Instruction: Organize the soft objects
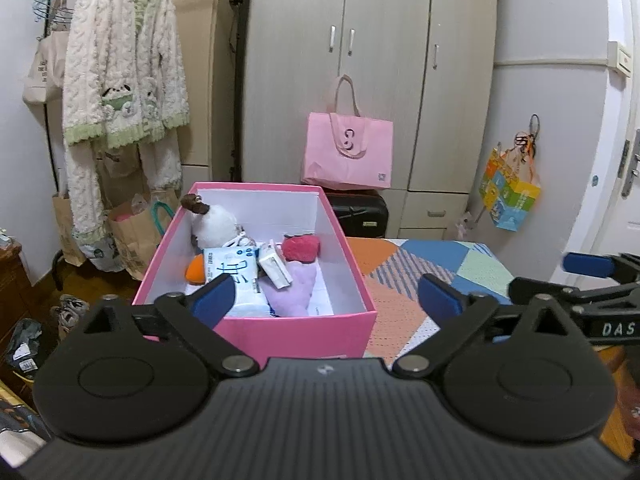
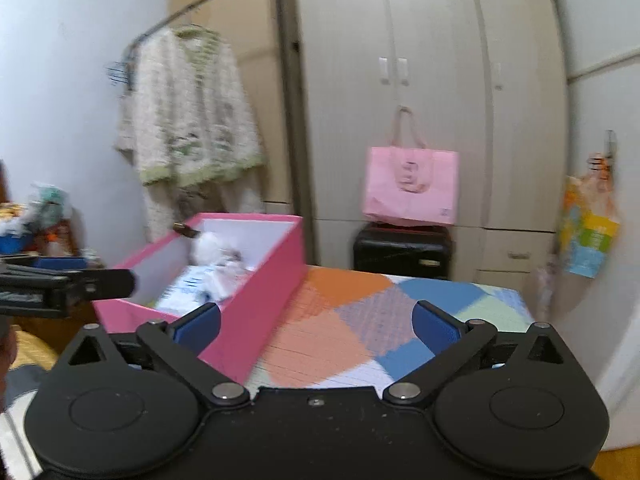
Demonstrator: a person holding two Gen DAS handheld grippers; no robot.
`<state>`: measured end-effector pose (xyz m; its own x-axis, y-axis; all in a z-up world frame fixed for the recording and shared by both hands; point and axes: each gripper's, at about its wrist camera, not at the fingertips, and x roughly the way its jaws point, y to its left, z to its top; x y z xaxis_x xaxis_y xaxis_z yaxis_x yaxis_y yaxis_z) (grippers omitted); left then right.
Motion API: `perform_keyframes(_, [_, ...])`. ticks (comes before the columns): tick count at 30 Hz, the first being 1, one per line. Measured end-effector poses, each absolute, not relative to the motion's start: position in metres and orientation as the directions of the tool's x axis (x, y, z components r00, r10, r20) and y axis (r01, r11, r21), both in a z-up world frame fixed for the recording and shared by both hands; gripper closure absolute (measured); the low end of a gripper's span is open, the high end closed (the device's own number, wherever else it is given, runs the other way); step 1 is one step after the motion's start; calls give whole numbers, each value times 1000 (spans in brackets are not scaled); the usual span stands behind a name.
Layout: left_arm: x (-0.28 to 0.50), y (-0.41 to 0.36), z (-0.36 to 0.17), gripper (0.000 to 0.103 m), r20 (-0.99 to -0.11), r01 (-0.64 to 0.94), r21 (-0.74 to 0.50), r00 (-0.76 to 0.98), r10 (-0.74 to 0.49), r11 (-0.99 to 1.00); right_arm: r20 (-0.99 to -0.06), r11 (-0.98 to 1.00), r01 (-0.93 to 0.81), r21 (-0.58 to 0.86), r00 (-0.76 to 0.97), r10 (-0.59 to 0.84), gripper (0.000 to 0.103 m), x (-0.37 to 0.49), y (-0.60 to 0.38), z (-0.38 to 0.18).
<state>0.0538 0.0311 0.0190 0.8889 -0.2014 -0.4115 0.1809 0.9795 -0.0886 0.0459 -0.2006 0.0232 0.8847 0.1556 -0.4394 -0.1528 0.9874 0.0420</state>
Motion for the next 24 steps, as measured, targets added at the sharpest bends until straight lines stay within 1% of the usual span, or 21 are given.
perform_keyframes(2, [55,29,17,0,-420,148,-68,893,-162,987,-470,996,-87,4,879,78,0,46,-197,23])
perform_keyframes(4, [57,29,14,0,-435,120,-53,891,-131,991,-487,996,-87,1,870,76,0,44,-198,24])
perform_keyframes(6, [59,30,12,0,-447,103,-62,886,-120,993,-503,995,-93,34,859,98,0,41,-202,24])
perform_keyframes(8, [58,30,10,0,-457,86,-64,883,-106,994,-496,995,-82,56,863,99,0,35,-205,24])
perform_keyframes(11, [56,25,9,0,-461,86,-16,883,-84,996,-481,996,-58,68,872,84,0,25,-208,24])
perform_keyframes(15, [48,23,10,0,-437,71,3,897,-63,997,-458,999,-37,23,888,43,0,14,-206,27])
perform_keyframes(24, [39,17,11,0,-418,67,32,907,-47,997,-456,1000,-10,5,890,11,0,6,-207,27])
